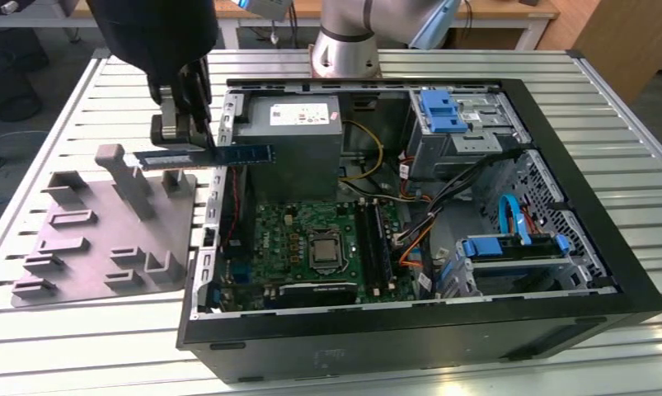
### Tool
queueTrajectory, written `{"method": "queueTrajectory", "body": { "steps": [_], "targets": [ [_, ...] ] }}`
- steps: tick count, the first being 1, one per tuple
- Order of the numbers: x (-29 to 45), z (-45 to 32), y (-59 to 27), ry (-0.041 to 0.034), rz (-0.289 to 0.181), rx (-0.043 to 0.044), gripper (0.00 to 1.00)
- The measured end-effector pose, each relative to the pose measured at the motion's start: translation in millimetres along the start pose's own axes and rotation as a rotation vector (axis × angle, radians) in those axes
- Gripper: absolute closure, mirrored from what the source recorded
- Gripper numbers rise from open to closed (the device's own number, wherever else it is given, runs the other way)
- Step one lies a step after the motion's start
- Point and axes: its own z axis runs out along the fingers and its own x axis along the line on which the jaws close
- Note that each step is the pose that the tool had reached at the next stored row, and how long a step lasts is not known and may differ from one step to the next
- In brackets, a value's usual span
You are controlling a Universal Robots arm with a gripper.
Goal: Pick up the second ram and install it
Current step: 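Pick up the second ram and move it above second insertion slot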
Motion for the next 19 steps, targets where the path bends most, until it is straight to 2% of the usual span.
{"method": "queueTrajectory", "body": {
  "steps": [19],
  "targets": [
    [1.0,-0.5,-30.5,0.0001,0.000,-0.0001,0.86]
  ]
}}
